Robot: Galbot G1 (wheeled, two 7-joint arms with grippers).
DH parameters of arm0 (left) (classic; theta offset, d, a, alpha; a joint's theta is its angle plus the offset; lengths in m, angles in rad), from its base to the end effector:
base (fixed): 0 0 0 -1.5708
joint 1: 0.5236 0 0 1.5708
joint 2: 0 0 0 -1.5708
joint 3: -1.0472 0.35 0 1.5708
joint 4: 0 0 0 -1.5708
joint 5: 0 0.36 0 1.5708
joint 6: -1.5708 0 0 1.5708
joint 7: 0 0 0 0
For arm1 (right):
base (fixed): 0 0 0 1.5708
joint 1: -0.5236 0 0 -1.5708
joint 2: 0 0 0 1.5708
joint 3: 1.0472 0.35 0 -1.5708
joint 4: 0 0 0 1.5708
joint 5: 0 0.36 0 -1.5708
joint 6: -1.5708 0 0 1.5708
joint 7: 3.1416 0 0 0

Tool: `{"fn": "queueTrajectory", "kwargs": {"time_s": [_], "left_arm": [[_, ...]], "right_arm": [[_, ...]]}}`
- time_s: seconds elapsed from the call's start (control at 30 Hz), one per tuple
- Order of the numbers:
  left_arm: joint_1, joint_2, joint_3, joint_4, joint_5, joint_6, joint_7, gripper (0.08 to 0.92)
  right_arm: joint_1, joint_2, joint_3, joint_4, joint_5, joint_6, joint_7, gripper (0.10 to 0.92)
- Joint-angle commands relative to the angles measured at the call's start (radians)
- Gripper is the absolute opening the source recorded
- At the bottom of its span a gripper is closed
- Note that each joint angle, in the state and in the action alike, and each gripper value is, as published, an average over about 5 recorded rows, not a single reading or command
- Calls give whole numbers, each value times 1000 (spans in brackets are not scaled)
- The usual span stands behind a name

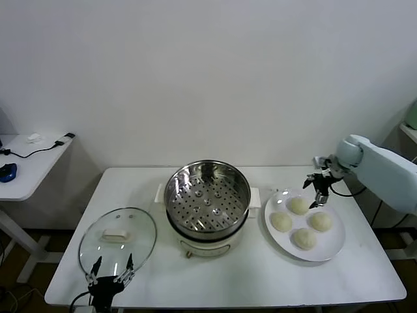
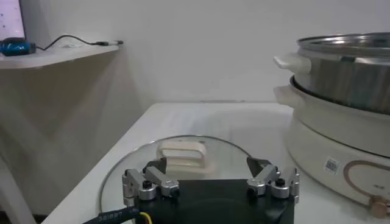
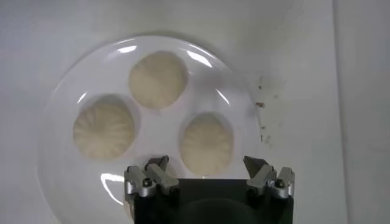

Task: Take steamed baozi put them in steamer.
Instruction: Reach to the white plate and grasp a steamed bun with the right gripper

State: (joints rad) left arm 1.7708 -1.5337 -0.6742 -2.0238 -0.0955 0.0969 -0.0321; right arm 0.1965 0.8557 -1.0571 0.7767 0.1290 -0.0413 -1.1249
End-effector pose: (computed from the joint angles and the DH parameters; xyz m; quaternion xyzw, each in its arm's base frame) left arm 0.1137 0.0557 -0.3547 0.0748 -0.9811 -0.0099 0.1781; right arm 0.5897 -0.2073 -0.2027 0.4951 -0.5615 0.4879 0.4489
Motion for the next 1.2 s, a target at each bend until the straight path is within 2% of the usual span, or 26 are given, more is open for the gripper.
{"fn": "queueTrajectory", "kwargs": {"time_s": [0.03, 0.63, 1.0, 1.2], "left_arm": [[1, -2, 1, 4, 2, -2, 0, 823], [5, -9, 6, 3, 22, -13, -2, 823], [13, -15, 16, -1, 39, -22, -4, 823], [24, -23, 29, -2, 57, -33, -6, 823]], "right_arm": [[-21, 48, -14, -51, -20, -17, 5, 823], [-76, 68, 51, -75, -89, -35, 69, 821], [-94, 73, 88, -75, -110, -42, 96, 726], [-102, 72, 95, -69, -119, -40, 95, 713]]}}
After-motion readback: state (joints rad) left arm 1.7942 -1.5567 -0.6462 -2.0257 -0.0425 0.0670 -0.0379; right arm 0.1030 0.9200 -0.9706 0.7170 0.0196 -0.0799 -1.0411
